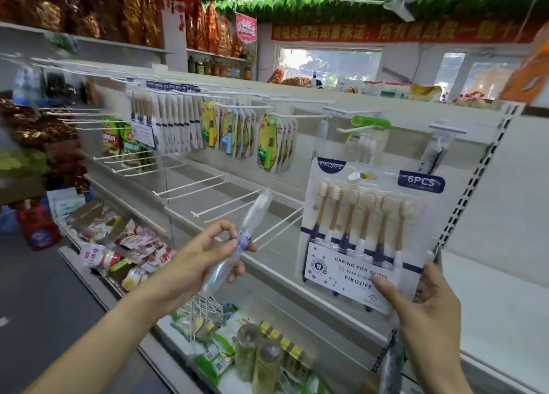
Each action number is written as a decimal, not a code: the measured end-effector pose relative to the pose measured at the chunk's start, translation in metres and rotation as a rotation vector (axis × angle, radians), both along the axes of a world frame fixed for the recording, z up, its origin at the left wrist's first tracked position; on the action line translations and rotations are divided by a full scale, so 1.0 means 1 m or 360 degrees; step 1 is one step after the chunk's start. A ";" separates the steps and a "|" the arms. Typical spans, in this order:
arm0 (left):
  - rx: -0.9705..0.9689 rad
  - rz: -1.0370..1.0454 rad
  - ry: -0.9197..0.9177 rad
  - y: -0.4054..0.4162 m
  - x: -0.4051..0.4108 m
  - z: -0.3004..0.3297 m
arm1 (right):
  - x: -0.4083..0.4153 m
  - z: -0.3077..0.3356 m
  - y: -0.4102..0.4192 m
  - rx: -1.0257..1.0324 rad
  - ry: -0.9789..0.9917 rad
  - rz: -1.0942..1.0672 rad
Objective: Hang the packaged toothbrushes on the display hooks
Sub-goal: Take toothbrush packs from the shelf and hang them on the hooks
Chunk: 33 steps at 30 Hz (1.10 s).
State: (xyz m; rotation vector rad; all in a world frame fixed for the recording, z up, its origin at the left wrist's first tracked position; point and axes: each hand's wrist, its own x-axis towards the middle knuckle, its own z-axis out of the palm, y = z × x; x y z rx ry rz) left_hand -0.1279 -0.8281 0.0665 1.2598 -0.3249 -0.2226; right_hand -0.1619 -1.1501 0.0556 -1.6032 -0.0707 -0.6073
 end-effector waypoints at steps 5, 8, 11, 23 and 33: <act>0.0064 -0.0046 -0.0121 0.000 0.030 0.001 | 0.005 -0.004 0.010 0.0010 0.0056 -0.0091; -0.0036 -0.0107 -0.0080 -0.001 0.051 0.009 | 0.005 -0.003 0.021 0.0042 0.0071 -0.0150; 0.0072 -0.0098 -0.0129 -0.004 0.070 0.019 | 0.005 -0.005 0.035 0.0025 0.0092 -0.0248; 0.0159 -0.0067 -0.0521 0.014 0.135 0.043 | -0.005 0.003 0.108 0.0127 0.0070 -0.0603; 0.0182 -0.0313 -0.0585 0.018 0.167 0.048 | -0.005 0.000 0.148 0.0084 0.0166 -0.0857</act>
